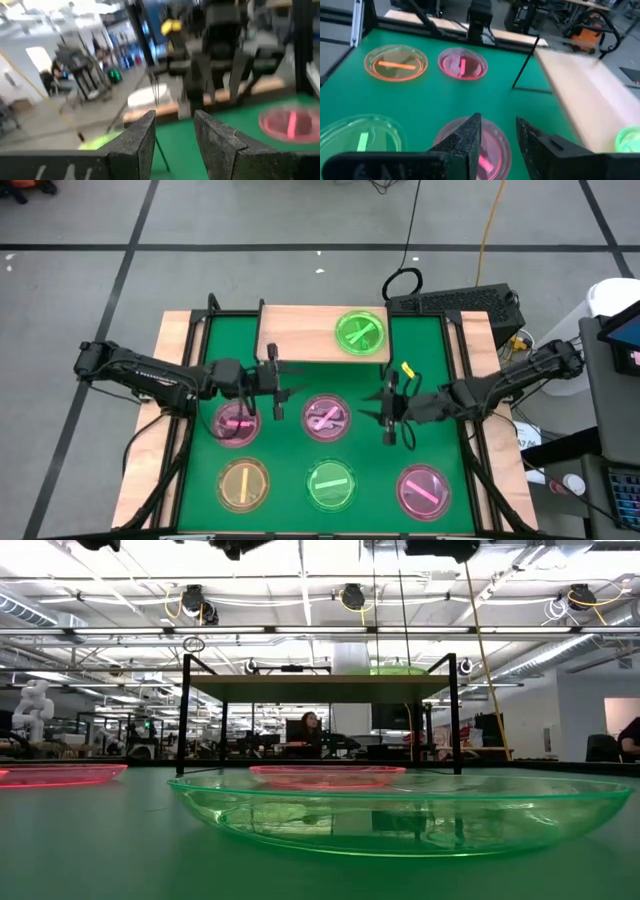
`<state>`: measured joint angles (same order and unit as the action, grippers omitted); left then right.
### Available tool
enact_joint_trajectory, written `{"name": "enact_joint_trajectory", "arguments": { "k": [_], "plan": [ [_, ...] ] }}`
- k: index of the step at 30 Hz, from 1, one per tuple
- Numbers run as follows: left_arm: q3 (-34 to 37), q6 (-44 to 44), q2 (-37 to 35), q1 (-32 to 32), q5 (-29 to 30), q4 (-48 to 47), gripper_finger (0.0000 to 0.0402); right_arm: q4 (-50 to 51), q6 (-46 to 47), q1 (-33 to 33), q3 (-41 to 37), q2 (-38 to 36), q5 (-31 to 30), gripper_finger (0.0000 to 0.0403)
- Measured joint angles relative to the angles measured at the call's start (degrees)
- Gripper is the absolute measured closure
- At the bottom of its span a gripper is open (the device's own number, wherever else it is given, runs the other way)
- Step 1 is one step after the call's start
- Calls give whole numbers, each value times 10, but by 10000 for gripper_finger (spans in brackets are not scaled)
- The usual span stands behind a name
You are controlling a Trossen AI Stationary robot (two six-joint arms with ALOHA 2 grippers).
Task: Place and stack plates onto a shelf
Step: Stack the pink plate on top of the green plate on the shelf
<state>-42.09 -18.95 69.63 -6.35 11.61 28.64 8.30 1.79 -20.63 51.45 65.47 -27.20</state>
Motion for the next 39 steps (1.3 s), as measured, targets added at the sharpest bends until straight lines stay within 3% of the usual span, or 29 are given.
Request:
{"name": "enact_joint_trajectory", "arguments": {
  "k": [6,10,17,25,30,39],
  "plan": [
    [-7,26,-16,-41,122,-187,259,-59,48,-70,-81,-3,-107,298],
    [-16,108,-17,-56,146,-349,259,-126,50,-97,-117,-9,-120,298],
    [-17,303,-17,-60,99,-562,259,-157,38,-139,-126,-25,-168,298],
    [-19,471,-17,-78,48,-648,259,-190,-20,-159,-126,-35,-182,298],
    [-73,518,15,-98,42,-738,259,-199,-29,-159,-126,-35,-182,298],
    [-191,540,133,-146,42,-911,259,-209,-42,-159,-126,-35,-180,298]
  ]
}}
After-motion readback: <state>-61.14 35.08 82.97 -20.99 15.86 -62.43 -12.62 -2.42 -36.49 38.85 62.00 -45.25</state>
